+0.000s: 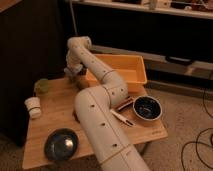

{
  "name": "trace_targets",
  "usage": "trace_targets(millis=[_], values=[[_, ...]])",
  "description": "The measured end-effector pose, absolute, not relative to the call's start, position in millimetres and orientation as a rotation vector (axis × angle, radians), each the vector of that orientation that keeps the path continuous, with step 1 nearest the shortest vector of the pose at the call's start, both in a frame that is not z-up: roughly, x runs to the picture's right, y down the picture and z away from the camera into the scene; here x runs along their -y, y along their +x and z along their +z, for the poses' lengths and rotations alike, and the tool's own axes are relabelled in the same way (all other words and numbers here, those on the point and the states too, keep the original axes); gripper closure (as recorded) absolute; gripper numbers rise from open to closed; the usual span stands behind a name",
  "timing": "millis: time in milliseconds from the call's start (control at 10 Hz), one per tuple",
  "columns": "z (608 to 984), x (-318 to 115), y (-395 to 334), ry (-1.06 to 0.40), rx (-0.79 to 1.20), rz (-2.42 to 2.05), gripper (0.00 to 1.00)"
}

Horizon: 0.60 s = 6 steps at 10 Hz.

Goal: Place towel in metal cup

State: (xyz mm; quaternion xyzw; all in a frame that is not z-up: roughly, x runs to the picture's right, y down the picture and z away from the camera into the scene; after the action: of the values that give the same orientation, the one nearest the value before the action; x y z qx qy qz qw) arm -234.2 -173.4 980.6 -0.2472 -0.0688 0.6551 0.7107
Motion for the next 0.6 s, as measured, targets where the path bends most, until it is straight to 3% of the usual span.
trace_targets(millis=[600], values=[[978.5,170.9,-243.1,-0.534,0.151,1.371,1.0]])
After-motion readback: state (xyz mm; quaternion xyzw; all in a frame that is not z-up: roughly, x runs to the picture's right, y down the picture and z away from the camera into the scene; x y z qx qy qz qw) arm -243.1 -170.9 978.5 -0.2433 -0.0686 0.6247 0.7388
